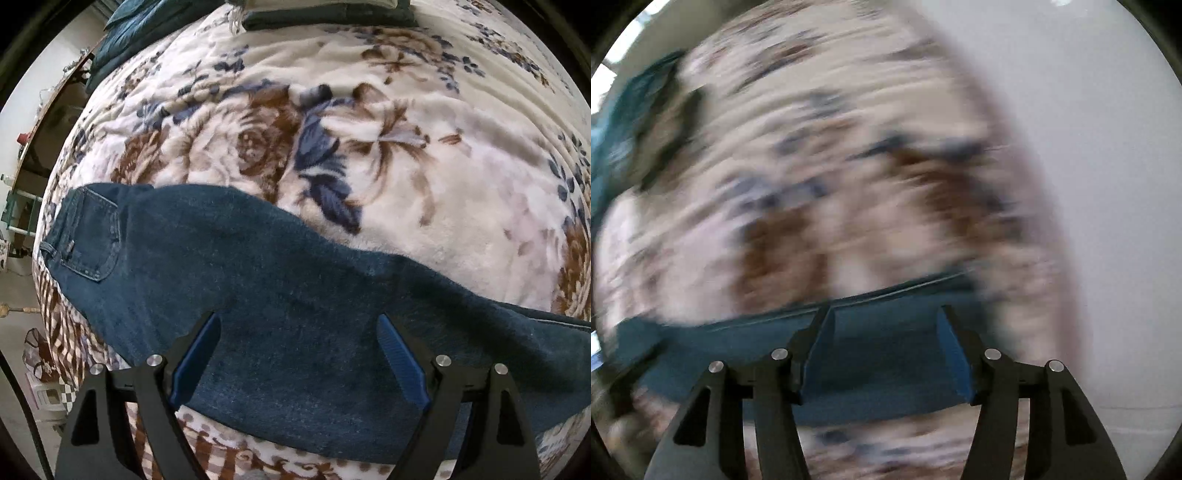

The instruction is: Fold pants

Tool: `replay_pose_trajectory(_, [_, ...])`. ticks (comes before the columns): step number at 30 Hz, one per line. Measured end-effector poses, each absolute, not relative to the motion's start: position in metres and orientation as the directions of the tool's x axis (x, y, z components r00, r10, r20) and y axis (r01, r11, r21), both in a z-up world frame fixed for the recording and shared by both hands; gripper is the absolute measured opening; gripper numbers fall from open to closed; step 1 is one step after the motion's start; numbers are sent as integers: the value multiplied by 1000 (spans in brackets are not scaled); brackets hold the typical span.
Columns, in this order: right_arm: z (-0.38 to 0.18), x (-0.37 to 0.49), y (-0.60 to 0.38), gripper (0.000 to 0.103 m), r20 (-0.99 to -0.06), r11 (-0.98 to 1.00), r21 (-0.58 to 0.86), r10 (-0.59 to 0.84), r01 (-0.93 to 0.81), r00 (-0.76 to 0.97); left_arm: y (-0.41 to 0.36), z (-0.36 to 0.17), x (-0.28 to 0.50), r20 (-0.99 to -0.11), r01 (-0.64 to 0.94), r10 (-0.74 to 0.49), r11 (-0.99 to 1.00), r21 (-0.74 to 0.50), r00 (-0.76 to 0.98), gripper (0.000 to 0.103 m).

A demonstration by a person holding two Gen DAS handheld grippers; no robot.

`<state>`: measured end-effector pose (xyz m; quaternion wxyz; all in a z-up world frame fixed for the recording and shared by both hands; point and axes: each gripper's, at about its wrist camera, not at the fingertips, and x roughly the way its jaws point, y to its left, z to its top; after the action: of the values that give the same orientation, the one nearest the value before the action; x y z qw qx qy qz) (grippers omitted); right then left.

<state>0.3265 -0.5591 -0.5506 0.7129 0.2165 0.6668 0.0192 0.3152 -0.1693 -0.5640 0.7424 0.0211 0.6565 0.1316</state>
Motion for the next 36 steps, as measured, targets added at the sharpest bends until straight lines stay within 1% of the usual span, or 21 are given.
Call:
replay_pose_trajectory(2, [-582,332,-511,58,-896,875,434,445,216,0,-168,-570,314,-971,-171,219,965,201,93,86])
replay_pose_trajectory(4, [-611,338,-475,43,-897,895,421,435,152,-75,-168,-577,313,-969,-161,231,963,216,83,86])
replay_pose_trajectory(5, [-624,342,-464,36,-911,914,389,400,117,-97,-167,-580,312,-968,-158,238,962,223,78,86])
replay_pose_trajectory(6, [-634,348,-460,19,-949,950,296,305,102,-79,-166,-583,311,-967,-156,244,961,230,72,86])
replay_pose_trajectory(7, [-641,353,-467,6,-956,951,278,287,132,-53,-163,-585,310,-967,-155,247,960,235,66,86])
replay_pose_trajectory(8, [-647,358,-483,1,-951,933,297,308,205,-26,-160,-587,309,-967,-160,248,959,236,64,86])
replay_pose_trajectory(10, [-654,358,-508,0,-932,877,348,363,330,16,-153,-590,308,-966,-173,253,955,241,48,86])
replay_pose_trajectory(11, [-653,357,-518,0,-933,864,346,358,366,36,-149,-592,308,-969,-185,246,954,235,37,86])
replay_pose_trajectory(14, [-644,359,-524,0,-942,868,321,332,380,37,-134,-594,305,-974,-226,225,950,217,12,86])
replay_pose_trajectory(16, [-633,363,-520,8,-934,861,330,357,387,3,-123,-587,303,-978,-255,210,946,201,9,86])
replay_pose_trajectory(17, [-622,366,-512,8,-924,862,360,383,358,7,-116,-580,301,-980,-271,198,945,185,19,86])
replay_pose_trajectory(18, [-603,373,-507,13,-917,867,383,399,320,16,-111,-575,300,-981,-281,193,943,178,26,86])
replay_pose_trajectory(19, [-591,378,-495,33,-915,876,395,404,278,27,-104,-566,299,-982,-300,184,940,163,42,86])
replay_pose_trajectory(20, [-581,383,-483,49,-912,885,406,407,229,45,-96,-558,298,-982,-318,177,936,149,60,86])
replay_pose_trajectory(21, [-567,393,-458,81,-899,887,437,430,150,78,-87,-551,297,-982,-336,174,931,139,75,86])
replay_pose_trajectory(22, [-558,401,-435,90,-879,877,475,467,78,100,-76,-543,297,-981,-357,173,925,130,90,86])
replay_pose_trajectory(23, [-555,408,-414,90,-864,866,500,496,24,93,-66,-539,299,-980,-372,171,920,123,99,86])
replay_pose_trajectory(25, [-561,429,-362,90,-835,835,549,550,-41,-4,-41,-533,303,-979,-411,174,904,117,105,86])
replay_pose_trajectory(31, [-586,479,-215,89,-746,734,662,628,-149,-220,44,-545,318,-995,-544,85,838,42,53,86])
replay_pose_trajectory(33, [-595,485,-168,89,-755,729,651,595,-210,-277,69,-549,323,-998,-584,42,812,9,43,86])
replay_pose_trajectory(36, [-607,487,-112,80,-801,755,588,497,-289,-334,99,-554,331,-999,-617,-11,787,-30,34,86])
